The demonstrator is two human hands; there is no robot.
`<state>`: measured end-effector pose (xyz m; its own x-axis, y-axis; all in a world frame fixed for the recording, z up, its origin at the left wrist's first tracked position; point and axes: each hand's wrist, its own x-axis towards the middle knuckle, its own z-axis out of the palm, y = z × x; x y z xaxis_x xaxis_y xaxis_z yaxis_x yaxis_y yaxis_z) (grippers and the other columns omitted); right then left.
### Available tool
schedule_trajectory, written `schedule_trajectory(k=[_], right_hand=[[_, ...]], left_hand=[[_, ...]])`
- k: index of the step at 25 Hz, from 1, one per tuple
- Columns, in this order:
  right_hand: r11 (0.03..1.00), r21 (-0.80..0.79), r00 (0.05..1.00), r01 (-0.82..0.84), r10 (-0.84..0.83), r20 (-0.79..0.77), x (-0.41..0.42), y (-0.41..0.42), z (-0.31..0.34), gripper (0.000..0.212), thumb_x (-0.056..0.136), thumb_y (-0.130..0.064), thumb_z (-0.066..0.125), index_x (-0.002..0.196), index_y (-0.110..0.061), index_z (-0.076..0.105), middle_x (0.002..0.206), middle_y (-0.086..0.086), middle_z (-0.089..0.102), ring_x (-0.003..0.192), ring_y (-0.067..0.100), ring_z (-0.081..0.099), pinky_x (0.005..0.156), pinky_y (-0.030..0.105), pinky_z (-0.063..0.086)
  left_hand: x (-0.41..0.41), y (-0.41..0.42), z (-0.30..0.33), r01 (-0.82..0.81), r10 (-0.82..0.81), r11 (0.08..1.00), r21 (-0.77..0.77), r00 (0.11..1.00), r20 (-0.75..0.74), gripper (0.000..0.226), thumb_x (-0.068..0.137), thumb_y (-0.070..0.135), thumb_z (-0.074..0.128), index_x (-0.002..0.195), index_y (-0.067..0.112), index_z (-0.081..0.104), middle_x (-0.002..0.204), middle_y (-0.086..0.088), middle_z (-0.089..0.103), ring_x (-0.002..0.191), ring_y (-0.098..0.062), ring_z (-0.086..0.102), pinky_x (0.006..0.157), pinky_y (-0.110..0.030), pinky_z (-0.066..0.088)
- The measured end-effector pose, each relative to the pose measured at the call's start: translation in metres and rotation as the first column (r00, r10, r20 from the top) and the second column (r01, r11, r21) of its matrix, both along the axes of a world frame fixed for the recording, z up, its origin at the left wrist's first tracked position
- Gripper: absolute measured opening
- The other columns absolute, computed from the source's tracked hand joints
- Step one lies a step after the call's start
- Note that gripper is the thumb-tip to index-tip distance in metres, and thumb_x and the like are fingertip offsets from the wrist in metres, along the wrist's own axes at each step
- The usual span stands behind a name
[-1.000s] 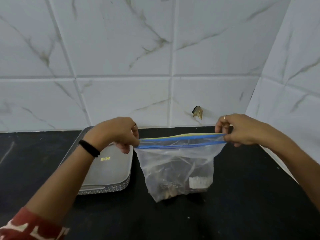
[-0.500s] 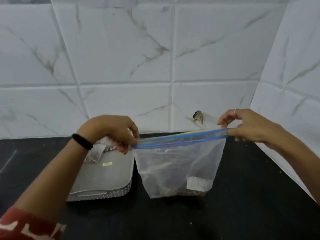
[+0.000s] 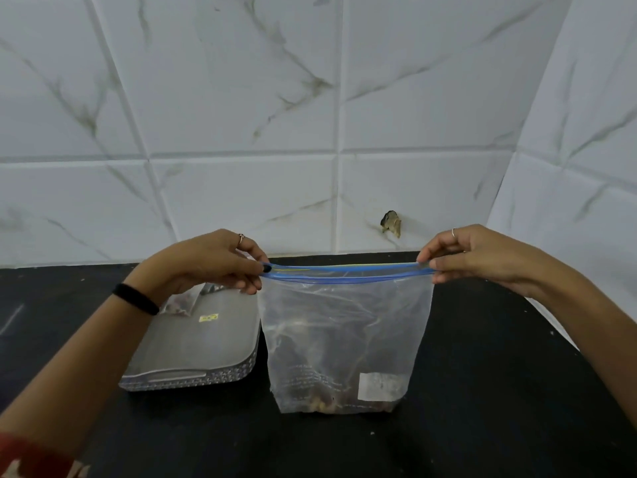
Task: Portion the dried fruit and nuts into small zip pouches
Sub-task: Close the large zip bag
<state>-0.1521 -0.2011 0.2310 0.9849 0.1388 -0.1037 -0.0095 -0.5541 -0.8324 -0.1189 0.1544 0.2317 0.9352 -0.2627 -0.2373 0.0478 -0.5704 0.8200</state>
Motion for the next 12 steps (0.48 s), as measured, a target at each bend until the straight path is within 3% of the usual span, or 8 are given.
schedule_trajectory(k=[2,4,7,10,12], right_hand=[[0.989,-0.142,0.998,-0.037,0.045,0.049,0.0,-0.001,-0.006,0.026,0.08,-0.014,0.073,0.105,-0.02,0.067,0.105,-0.001,0.067,0.077,0.012,0.069,0.08,0.022,0.053],[0.948,-0.316,0.994,-0.038,0.07,0.088,0.0,0.002,-0.012,0.034,0.077,-0.022,0.077,0.108,-0.028,0.065,0.102,-0.009,0.064,0.075,0.014,0.066,0.081,0.024,0.051],[0.931,-0.364,0.969,0.029,0.064,0.239,0.004,0.009,-0.021,0.015,0.082,-0.02,0.072,0.097,-0.024,0.07,0.087,-0.005,0.067,0.067,0.019,0.058,0.067,0.023,0.046],[0.963,-0.266,0.971,0.043,0.022,0.237,0.008,0.006,-0.022,0.011,0.083,-0.016,0.071,0.084,-0.026,0.067,0.088,0.002,0.069,0.079,0.023,0.062,0.072,0.024,0.046],[0.969,-0.246,0.983,0.018,0.027,0.18,0.008,0.005,-0.022,0.009,0.084,-0.015,0.069,0.084,-0.024,0.066,0.091,0.0,0.067,0.087,0.02,0.06,0.074,0.02,0.044]], left_hand=[[-0.003,0.002,-0.008,0.032,-0.033,0.999,0.011,0.996,0.089,0.013,0.084,0.009,0.07,0.097,0.007,0.067,0.076,-0.012,0.071,0.056,-0.008,0.064,0.051,-0.013,0.049],[-0.003,0.004,-0.019,0.046,-0.087,0.986,0.158,0.96,0.265,0.017,0.079,0.015,0.077,0.093,0.019,0.067,0.075,-0.006,0.069,0.054,-0.004,0.061,0.053,-0.014,0.048],[-0.001,0.004,-0.034,-0.039,-0.116,0.96,0.276,0.843,0.525,0.019,0.08,0.024,0.075,0.082,0.037,0.062,0.071,-0.001,0.064,0.062,-0.003,0.059,0.059,-0.012,0.041],[0.001,0.006,-0.044,-0.014,-0.024,0.998,0.069,0.849,0.527,0.012,0.079,0.02,0.075,0.073,0.028,0.068,0.082,-0.009,0.062,0.065,-0.003,0.053,0.063,-0.008,0.039],[-0.004,0.005,-0.046,0.043,0.032,0.978,-0.204,0.936,0.352,0.004,0.078,0.019,0.071,0.08,0.017,0.069,0.089,-0.008,0.065,0.073,-0.006,0.057,0.067,-0.01,0.046]])
